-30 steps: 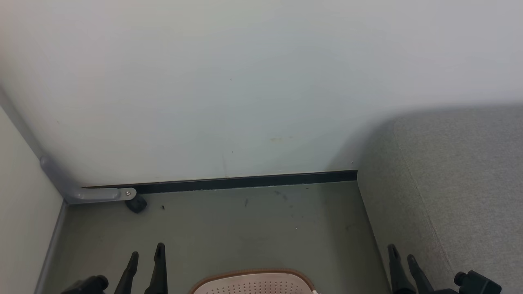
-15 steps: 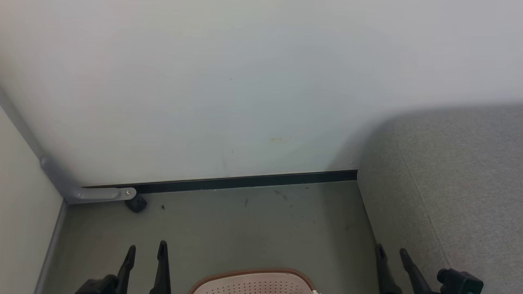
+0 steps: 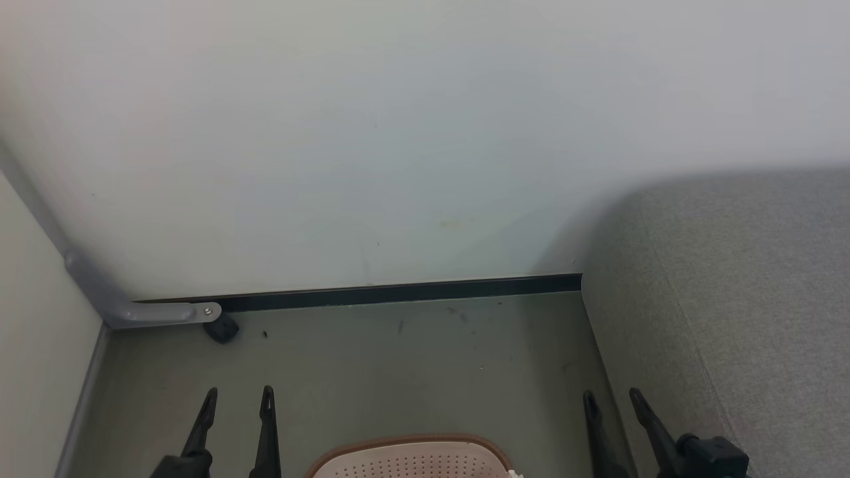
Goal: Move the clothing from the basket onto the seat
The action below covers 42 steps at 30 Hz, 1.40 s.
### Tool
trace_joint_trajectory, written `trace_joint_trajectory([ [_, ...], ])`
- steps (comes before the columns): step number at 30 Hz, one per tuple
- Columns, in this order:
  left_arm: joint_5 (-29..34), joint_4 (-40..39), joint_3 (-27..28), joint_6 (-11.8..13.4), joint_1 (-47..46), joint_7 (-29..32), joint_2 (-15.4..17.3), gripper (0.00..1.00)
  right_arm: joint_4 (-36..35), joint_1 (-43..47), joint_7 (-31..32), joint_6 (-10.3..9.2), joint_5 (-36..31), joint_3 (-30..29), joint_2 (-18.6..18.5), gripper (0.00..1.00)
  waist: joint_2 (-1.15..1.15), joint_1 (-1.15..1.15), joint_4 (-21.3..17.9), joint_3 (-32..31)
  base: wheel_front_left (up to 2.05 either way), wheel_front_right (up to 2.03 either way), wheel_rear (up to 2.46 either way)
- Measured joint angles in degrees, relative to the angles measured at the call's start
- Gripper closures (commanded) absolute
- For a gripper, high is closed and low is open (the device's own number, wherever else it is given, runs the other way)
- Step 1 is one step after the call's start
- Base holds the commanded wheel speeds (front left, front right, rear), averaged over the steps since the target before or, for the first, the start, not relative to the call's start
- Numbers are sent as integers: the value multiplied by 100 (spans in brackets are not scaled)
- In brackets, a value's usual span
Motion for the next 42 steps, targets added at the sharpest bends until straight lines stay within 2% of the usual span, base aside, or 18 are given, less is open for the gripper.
trace_joint_trajectory([
  [15, 877, 5, -4, 193, -1, -259, -21, 0, -167, 3, -260, -200, -1065, 257, -21, 0, 0, 0, -13, 53, 0, 0, 0],
  [42, 722, 305, 123, 187, -10, -260, -111, 0, -202, 5, -260, -200, -1070, 188, 0, 0, 0, 0, -15, 115, 0, 0, 0],
])
